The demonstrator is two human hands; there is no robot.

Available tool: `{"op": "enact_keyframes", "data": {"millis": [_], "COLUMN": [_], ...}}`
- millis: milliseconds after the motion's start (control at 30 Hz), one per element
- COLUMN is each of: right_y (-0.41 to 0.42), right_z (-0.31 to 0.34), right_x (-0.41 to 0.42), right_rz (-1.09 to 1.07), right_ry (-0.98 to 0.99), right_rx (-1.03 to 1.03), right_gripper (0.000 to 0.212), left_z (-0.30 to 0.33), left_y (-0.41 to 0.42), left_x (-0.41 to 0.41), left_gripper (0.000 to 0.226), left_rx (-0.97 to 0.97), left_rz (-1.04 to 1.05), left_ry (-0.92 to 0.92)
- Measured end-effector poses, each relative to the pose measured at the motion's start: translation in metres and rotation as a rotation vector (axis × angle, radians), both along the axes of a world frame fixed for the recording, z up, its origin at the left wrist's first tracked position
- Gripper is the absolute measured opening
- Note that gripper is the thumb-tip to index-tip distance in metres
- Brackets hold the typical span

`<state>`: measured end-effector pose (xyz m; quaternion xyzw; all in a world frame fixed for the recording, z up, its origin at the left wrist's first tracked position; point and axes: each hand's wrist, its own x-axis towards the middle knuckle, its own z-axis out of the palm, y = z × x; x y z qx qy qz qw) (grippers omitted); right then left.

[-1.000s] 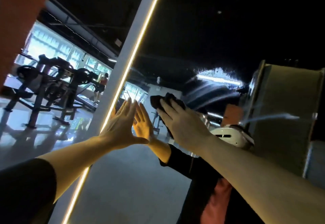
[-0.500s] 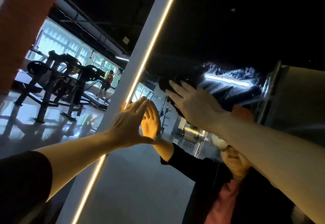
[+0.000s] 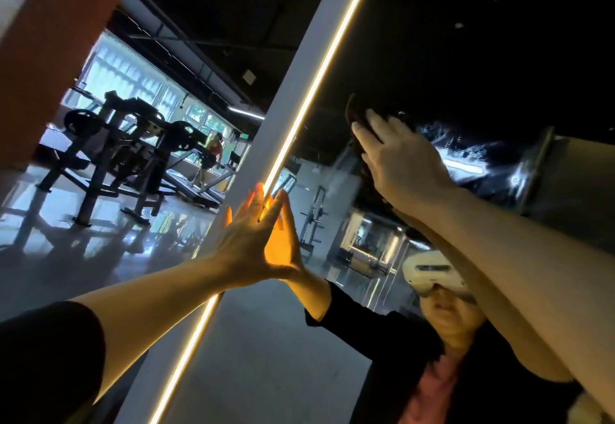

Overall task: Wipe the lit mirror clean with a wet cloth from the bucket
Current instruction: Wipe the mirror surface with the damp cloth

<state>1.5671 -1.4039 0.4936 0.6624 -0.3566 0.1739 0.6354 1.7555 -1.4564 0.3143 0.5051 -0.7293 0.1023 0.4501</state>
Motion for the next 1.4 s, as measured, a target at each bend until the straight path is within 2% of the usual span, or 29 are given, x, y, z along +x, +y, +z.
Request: {"op": "enact_keyframes", "data": {"millis": [67, 167, 233, 267, 400, 433, 533, 600, 633, 733, 800, 967, 1033, 1167, 1233, 1333, 1400], "right_y": [-0.005, -0.018, -0.014, -0.013, -0.013, -0.016, -0.024, -0.019, -0.019, -0.025, -0.031, -0.044, -0.046, -0.047, -0.048, -0.045, -0.033], "right_z": [-0.014, -0.059, -0.062, -0.052, -0.018, -0.024, -0.053, -0.045, -0.032, 0.007, 0.005, -0.039, -0.023, -0.01, -0.03, -0.066, -0.07], "right_x": [0.005, 0.005, 0.003, 0.003, 0.013, 0.017, 0.021, 0.024, 0.027, 0.039, 0.051, 0.062, 0.063, 0.066, 0.067, 0.06, 0.048], "right_rz": [-0.008, 0.016, 0.023, 0.03, 0.0, -0.012, -0.005, -0.012, -0.01, 0.004, -0.004, -0.023, -0.009, -0.002, 0.003, 0.066, 0.118], "right_ry": [-0.005, 0.269, 0.382, 0.38, 0.027, 0.01, 0.238, 0.344, 0.311, 0.036, -0.041, 0.221, 0.191, -0.028, 0.015, 0.195, 0.23], "right_rx": [-0.029, 0.096, 0.178, 0.143, 0.005, 0.002, 0.084, 0.136, 0.123, 0.009, -0.011, 0.095, 0.073, -0.043, -0.013, 0.096, 0.136], "right_gripper": [0.057, 0.066, 0.068, 0.066, 0.059, 0.059, 0.058, 0.058, 0.058, 0.051, 0.051, 0.052, 0.054, 0.054, 0.054, 0.054, 0.053], "left_z": [0.0, -0.001, -0.003, -0.003, -0.002, -0.002, -0.003, -0.003, -0.003, -0.004, -0.004, -0.003, -0.003, -0.005, -0.006, -0.005, -0.003], "left_y": [0.002, 0.001, 0.0, 0.0, 0.001, 0.001, -0.001, -0.002, -0.002, -0.001, -0.002, -0.002, -0.001, -0.001, -0.001, 0.003, 0.008], "left_x": [0.0, 0.002, 0.003, 0.004, 0.004, 0.004, 0.004, 0.005, 0.004, 0.005, 0.005, 0.005, 0.005, 0.005, 0.005, 0.005, 0.004], "left_gripper": [0.134, 0.132, 0.131, 0.131, 0.131, 0.131, 0.128, 0.127, 0.128, 0.127, 0.127, 0.126, 0.125, 0.124, 0.124, 0.124, 0.126], "left_rx": [0.016, 0.039, 0.044, 0.048, 0.061, 0.059, 0.059, 0.059, 0.052, 0.046, 0.048, 0.08, 0.085, 0.08, 0.089, 0.099, 0.087], "left_rz": [0.003, 0.004, 0.009, 0.017, 0.042, 0.043, 0.059, 0.064, 0.063, 0.082, 0.087, 0.089, 0.089, 0.064, 0.064, 0.082, 0.091], "left_ry": [0.002, -0.003, -0.022, -0.028, -0.044, -0.044, -0.059, -0.054, -0.053, -0.073, -0.071, -0.078, -0.076, -0.062, -0.063, -0.069, -0.076]}}
